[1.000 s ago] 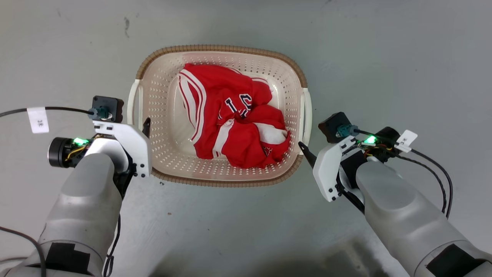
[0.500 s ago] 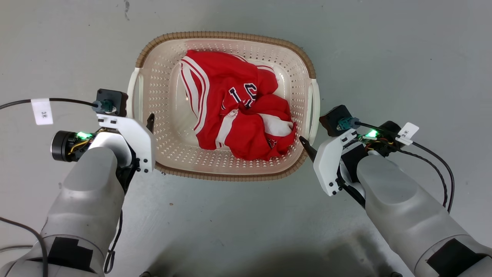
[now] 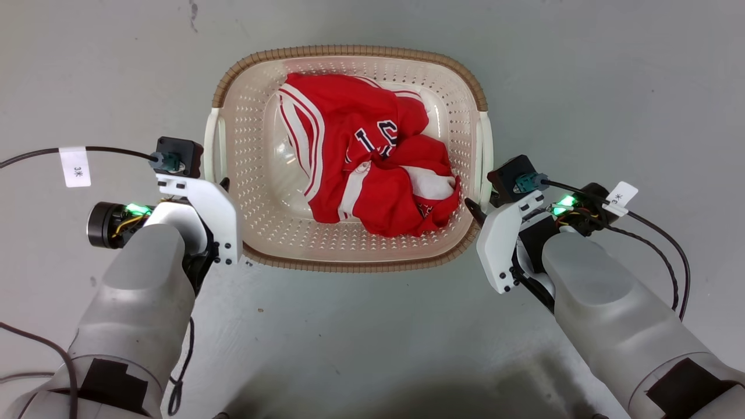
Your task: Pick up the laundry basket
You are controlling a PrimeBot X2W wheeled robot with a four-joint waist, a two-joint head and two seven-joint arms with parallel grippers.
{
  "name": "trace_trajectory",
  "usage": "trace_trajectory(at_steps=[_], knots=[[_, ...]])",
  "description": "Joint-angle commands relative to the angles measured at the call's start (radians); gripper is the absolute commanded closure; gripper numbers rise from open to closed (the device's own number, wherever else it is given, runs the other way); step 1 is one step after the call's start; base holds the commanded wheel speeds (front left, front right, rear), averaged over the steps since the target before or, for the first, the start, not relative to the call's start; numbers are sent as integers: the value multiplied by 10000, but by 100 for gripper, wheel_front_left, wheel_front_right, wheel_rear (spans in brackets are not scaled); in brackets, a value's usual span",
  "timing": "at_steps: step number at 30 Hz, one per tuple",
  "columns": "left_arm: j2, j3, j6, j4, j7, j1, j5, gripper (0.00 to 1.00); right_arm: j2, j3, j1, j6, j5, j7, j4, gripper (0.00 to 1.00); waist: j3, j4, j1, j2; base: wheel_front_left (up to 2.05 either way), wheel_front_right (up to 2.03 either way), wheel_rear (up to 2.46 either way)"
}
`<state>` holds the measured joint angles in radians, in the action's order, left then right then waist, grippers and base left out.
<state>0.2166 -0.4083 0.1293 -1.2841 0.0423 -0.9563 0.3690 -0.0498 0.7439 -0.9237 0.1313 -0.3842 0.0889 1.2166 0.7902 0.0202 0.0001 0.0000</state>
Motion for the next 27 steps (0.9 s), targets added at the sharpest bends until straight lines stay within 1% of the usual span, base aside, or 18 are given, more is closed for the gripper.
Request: trace_trajectory(at_steps=[1,6,14,27], knots=[[6,-86,4,12,-34,61,16,100,-9,92,-217,-10,40,38,4,100,-89,16,-1,0,0,0,0],[-20,-321,4,12,-191,225,350,100,-7,247,-47,-10,-89,-93,-26,100,-504,-10,-1,0,0,0,0],[-28,-755,6,101,-600,616,920,100,0,533,293,-10,-432,-462,-32,100,-1454,-188,-1,0,0,0,0],[26,-1746,6,432,-1381,1546,1896,100,2,1015,1138,-10,-1174,-1209,141,100,-3484,-634,-1,0,0,0,0]])
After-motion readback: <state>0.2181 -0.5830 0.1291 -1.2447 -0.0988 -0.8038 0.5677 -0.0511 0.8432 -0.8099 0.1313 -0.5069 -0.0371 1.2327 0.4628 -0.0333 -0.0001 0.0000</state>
